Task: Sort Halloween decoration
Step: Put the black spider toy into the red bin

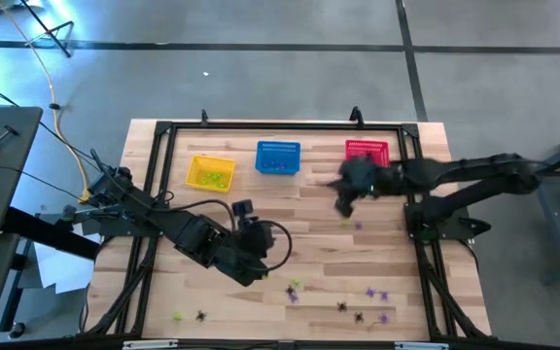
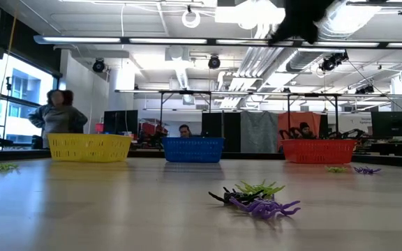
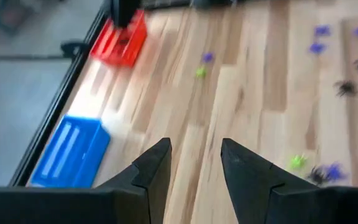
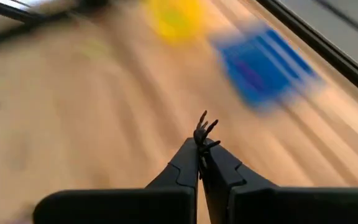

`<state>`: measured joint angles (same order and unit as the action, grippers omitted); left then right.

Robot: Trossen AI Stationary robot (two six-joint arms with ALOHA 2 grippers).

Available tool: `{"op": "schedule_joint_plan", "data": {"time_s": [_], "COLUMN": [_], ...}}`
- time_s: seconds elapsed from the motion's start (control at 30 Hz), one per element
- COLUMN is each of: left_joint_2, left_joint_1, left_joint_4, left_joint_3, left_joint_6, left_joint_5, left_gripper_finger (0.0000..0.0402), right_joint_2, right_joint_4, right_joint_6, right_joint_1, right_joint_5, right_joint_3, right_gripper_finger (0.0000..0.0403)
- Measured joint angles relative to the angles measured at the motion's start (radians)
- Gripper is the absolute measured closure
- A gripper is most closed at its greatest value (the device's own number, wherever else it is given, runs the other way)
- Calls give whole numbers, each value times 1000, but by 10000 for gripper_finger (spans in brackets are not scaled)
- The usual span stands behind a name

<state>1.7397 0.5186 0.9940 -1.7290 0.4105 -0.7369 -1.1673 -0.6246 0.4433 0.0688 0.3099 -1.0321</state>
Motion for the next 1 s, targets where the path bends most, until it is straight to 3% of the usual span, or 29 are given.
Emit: {"op": "schedule_joint_plan", "data": {"time_s": [0.1, 0.2, 0.53, 0.83, 1.0], "left_joint_2": [0, 0, 0, 0, -1], "left_joint_1": [-3, -9, -38, -81, -103], "left_joint_4": [69, 108, 179, 191, 198], "left_joint_3": [0, 0, 0, 0, 0], "left_joint_6": [51, 67, 76, 39, 14], "left_joint_5": [-8, -33, -55, -58, -59], "left_gripper_finger": [271, 271, 271, 271, 271], "right_joint_2": [43, 49, -2, -23, -23], "right_joint_4": [-252, -359, -211, -46, -46], "right_joint_6": [54, 28, -156, -221, -225], "right_joint_1": [-123, -264, -709, -861, -894], "right_joint_5": [24, 30, -177, -217, -218], "right_joint_3": [0, 0, 176, 309, 303], "right_gripper_finger": [403, 403, 403, 396, 354]}}
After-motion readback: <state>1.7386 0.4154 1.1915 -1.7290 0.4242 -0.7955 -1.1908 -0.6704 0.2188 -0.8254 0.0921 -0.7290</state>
